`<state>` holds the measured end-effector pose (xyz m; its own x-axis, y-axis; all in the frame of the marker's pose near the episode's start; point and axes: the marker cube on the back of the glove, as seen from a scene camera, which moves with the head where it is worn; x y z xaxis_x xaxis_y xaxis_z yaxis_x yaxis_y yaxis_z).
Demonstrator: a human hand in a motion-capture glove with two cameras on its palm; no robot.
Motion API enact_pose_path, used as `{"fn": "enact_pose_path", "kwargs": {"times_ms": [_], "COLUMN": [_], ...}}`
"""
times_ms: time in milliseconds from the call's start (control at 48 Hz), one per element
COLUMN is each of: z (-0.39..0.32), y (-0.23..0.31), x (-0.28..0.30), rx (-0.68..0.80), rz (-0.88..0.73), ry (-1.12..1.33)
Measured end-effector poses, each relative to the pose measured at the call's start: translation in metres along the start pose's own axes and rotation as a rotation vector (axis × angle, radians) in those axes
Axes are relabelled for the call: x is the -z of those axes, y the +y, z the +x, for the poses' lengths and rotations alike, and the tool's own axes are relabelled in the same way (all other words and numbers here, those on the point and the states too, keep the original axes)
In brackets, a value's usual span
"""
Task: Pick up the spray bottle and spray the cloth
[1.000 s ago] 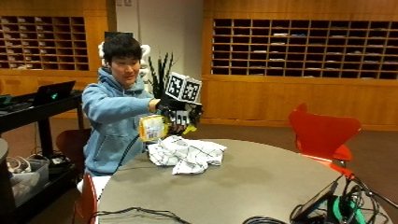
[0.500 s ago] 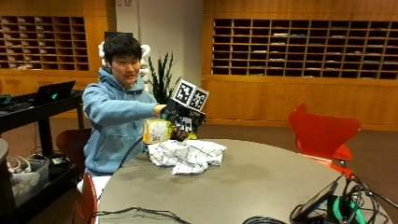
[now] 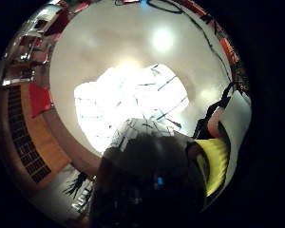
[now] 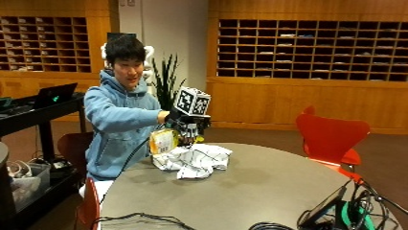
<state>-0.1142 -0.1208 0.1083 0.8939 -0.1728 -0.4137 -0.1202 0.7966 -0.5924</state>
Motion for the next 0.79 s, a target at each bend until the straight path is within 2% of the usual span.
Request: {"fn": "enact_pose_path", "kwargs": {"times_ms": [167, 375, 521, 791], "z": [-0.008, -0.026, -0.063, -0.151], "y": [0.009, 0.027, 0.036, 0.028], "x": [0.021, 0.064, 0.086, 0.082], "rx": [0.046, 0.173, 0.234, 0.324], "rz": [0.106, 0.203, 0.255, 0.324], "ry": [-0.208, -0.653, -1.006, -1.449]}}
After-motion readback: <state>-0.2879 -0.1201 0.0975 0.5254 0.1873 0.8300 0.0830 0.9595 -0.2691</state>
